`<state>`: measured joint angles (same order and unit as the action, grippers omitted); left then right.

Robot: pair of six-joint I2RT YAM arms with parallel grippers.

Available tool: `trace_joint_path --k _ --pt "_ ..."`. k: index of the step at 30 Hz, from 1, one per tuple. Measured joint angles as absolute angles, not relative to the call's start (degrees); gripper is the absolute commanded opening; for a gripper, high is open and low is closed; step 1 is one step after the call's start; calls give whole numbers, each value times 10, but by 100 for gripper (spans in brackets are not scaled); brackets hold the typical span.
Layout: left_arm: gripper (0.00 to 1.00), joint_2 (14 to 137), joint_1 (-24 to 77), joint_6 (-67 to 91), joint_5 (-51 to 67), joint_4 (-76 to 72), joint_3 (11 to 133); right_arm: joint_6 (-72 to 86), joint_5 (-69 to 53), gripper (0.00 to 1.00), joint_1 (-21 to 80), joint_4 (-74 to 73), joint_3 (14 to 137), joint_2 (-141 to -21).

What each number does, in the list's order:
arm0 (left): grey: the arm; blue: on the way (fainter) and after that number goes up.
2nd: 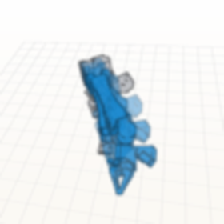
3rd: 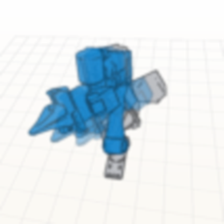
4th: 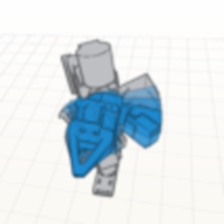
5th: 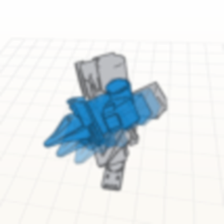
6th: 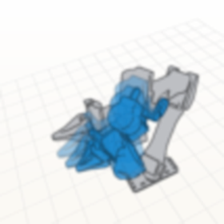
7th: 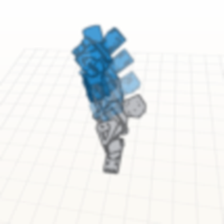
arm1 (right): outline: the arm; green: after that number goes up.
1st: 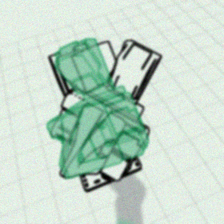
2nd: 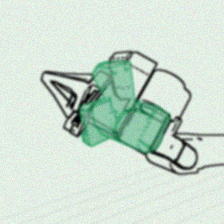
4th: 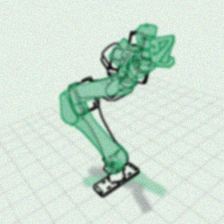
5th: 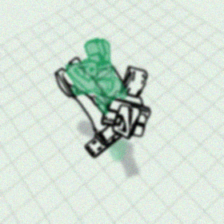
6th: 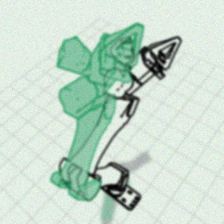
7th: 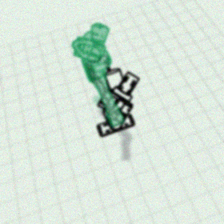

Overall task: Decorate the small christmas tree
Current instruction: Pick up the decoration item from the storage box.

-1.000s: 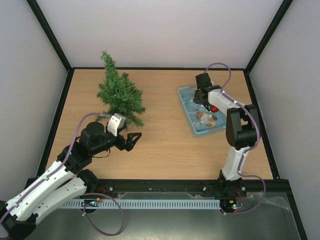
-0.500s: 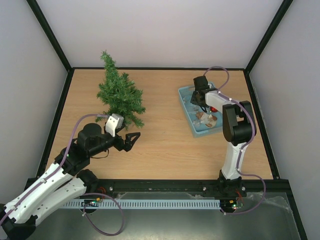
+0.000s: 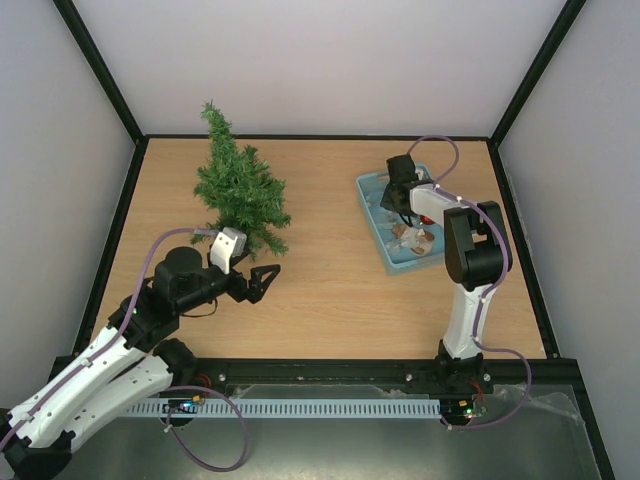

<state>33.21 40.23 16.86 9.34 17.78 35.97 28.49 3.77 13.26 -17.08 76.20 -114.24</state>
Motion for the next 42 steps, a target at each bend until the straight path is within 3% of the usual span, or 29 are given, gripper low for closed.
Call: trace_joint_path --k 4,10,24,34,42 --pt "100 331 402 169 93 178 360 284 38 8 133 -161 762 -1142" --pt "100 329 402 169 90 180 360 275 39 2 133 -149 755 -1142" --pt "100 325 402 169 87 180 360 257 54 2 133 -146 732 -1116" --pt "100 325 402 169 84 180 360 230 80 2 133 -164 731 -960" --pt "99 326 402 169 83 180 360 220 69 2 133 -208 797 -861"
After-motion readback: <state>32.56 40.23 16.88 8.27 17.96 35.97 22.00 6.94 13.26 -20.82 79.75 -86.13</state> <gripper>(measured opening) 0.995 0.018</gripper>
